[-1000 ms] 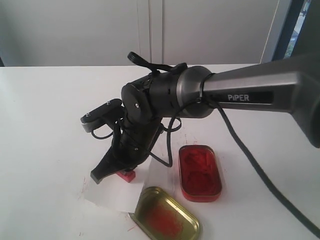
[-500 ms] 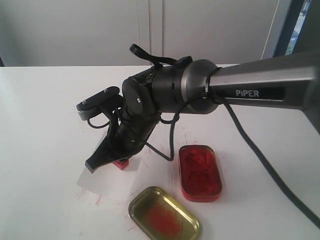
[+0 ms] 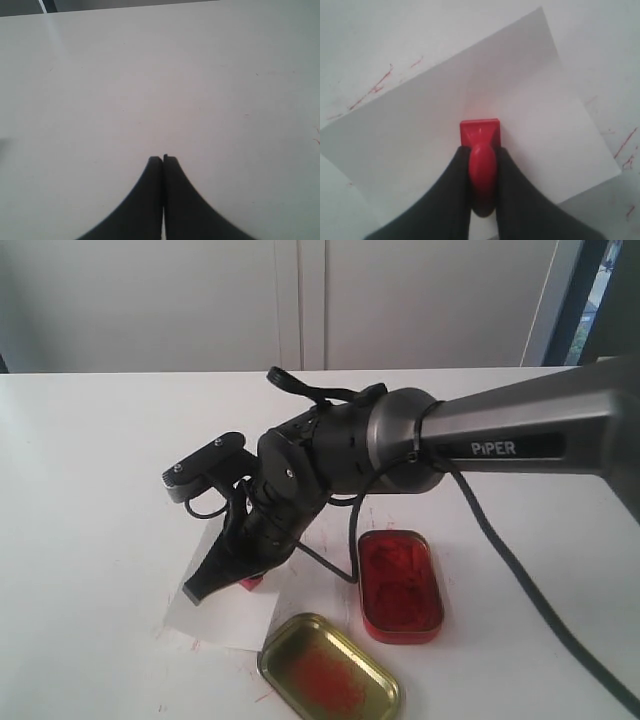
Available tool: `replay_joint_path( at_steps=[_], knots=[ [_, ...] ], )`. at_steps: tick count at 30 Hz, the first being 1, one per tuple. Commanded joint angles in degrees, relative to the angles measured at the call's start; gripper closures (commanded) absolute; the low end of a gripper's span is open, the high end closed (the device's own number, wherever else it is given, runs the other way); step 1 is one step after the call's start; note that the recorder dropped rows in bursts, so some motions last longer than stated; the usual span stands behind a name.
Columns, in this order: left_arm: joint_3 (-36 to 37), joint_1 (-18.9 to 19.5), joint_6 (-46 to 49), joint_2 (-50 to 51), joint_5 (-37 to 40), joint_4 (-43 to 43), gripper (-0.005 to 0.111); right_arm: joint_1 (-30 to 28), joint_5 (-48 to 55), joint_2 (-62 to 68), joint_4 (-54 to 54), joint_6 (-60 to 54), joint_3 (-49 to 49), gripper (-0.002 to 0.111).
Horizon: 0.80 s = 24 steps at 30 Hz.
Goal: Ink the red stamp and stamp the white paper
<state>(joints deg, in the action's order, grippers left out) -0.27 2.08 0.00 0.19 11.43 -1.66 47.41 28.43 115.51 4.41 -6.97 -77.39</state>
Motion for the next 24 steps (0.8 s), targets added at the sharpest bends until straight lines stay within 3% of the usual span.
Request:
replay_joint_path(
  at_steps=[1,24],
  knots=[
    [0.3,0.1,0.0,-0.2,0.1,-0.1,0.107,0.0,-4.4,0.2,-0.5,-0.7,0.5,0.108],
    [0.3,0.1,0.0,-0.2,0.1,-0.1,0.107,0.0,0.7,0.2,-0.4,-0.5,0.8,0.108]
  ],
)
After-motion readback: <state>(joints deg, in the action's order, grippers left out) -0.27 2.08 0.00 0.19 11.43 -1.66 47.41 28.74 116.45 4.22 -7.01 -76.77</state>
